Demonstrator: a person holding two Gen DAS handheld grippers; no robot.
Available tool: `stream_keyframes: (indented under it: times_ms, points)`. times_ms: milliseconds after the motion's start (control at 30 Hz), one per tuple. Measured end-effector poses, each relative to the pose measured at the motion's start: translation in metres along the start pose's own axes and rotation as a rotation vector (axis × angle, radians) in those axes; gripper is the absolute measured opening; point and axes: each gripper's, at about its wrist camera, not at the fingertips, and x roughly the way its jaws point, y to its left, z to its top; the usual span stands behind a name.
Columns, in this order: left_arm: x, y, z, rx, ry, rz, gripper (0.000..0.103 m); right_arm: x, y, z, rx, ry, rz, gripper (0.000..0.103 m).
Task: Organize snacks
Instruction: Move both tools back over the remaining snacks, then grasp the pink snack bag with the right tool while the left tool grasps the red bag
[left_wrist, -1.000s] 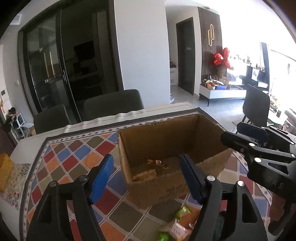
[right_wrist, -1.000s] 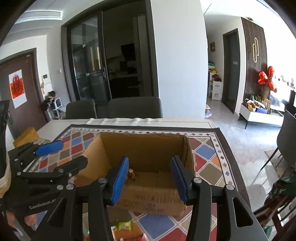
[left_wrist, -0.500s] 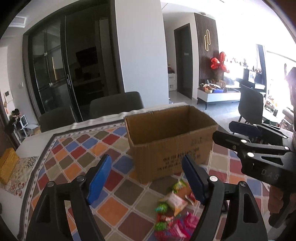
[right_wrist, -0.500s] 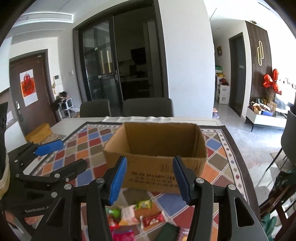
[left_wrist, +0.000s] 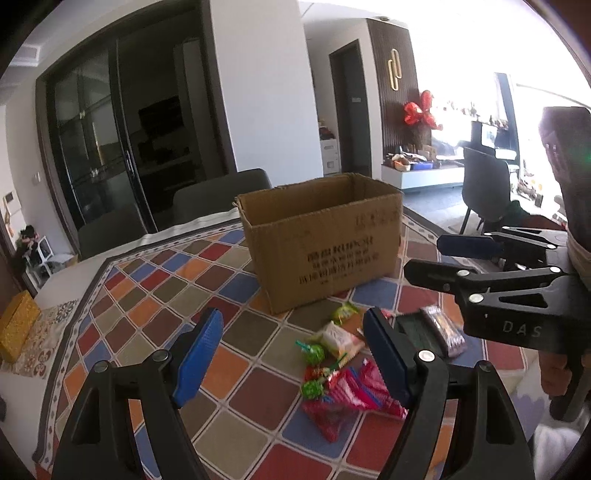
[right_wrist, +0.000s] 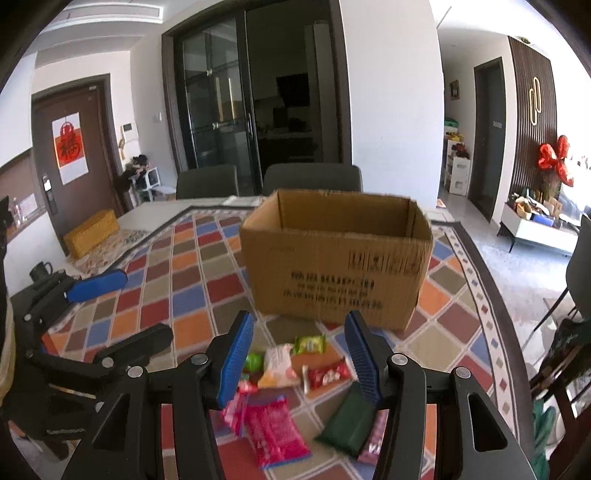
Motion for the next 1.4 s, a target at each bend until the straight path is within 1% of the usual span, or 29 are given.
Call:
stream_keyframes:
  times_ms: [133,233,433,533,633,867,967,1067,1167,1400]
  points:
    - [-0.004,-0.008,-0.015,0.048,-0.002,-0.009,0.078,-0.003,0.007,-0.018,-0.031,0.031,-0.006,0.053]
    - [-0.004,-0.013,-0.026,0.074,0.011,-0.032,0.078,-0.006,0.013,-0.034,-0.067,0.046,-0.007,0.053]
    - [0.001,-0.02,-0.047,0.121,0.047,-0.071,0.077,-0.005,0.025,-0.053,-0.129,0.076,-0.006,0.053]
    - [0.005,-0.023,-0.056,0.151,0.063,-0.093,0.077,-0.001,0.028,-0.063,-0.141,0.108,0.006,0.053]
    - [0.008,-0.026,-0.065,0.191,0.076,-0.096,0.076,0.006,0.031,-0.074,-0.162,0.142,0.011,0.053]
    - [0.029,-0.034,-0.086,0.289,0.125,-0.114,0.07,0.022,0.044,-0.096,-0.28,0.186,-0.019,0.053]
    - [0.037,-0.036,-0.091,0.317,0.135,-0.125,0.068,0.031,0.047,-0.1,-0.316,0.203,-0.01,0.053]
    - [0.045,-0.035,-0.093,0.333,0.146,-0.144,0.065,0.04,0.047,-0.103,-0.324,0.221,0.004,0.053]
    - [0.053,-0.034,-0.094,0.349,0.154,-0.157,0.061,0.05,0.043,-0.104,-0.301,0.246,0.027,0.053]
    - [0.067,-0.032,-0.094,0.379,0.164,-0.193,0.059,0.069,0.039,-0.109,-0.279,0.297,0.039,0.053]
